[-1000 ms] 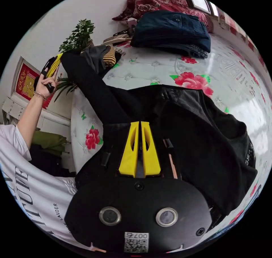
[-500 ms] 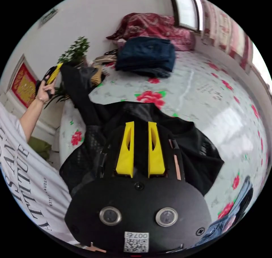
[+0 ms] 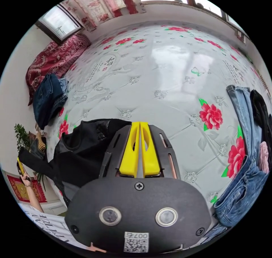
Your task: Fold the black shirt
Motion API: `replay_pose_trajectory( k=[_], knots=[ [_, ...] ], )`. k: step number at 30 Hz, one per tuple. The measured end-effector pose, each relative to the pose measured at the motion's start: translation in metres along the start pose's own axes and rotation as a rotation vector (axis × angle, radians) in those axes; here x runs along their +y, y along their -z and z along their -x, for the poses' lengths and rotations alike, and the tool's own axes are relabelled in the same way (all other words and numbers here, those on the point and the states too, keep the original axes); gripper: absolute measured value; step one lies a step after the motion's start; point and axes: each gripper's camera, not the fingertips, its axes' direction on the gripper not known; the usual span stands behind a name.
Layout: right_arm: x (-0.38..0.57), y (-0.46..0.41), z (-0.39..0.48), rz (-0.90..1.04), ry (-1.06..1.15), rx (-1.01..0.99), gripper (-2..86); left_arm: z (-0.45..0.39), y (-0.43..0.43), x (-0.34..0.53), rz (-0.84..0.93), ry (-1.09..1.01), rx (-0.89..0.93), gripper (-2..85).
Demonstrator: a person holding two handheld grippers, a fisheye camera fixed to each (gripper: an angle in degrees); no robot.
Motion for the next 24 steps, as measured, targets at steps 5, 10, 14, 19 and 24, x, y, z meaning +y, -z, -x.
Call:
replay_pose_trajectory(
  k=[5,10,14,19,24],
  knots=[
    [0.016,-0.001,0.011,0.099,0.168,-0.107,4.0,-0.009,-0.002,0.004,0.011,-0.019,-0.027,-1.0],
    [0.016,-0.006,-0.002,0.057,0.134,0.013,1.7,-0.016,-0.008,0.01,0.022,-0.002,-0.03,-1.0],
    [0.013,-0.019,-0.032,0.076,0.07,-0.073,1.5,-0.027,-0.008,0.004,0.031,-0.027,-0.044,-1.0],
    [0.042,0.033,-0.05,-0.063,-0.008,-0.136,2.6,-0.041,-0.013,0.002,0.036,-0.049,-0.031,-1.0],
    [0.115,0.051,-0.009,-0.022,0.223,-0.189,2.9,-0.05,-0.021,0.005,0.034,-0.047,-0.013,-1.0]
  ],
)
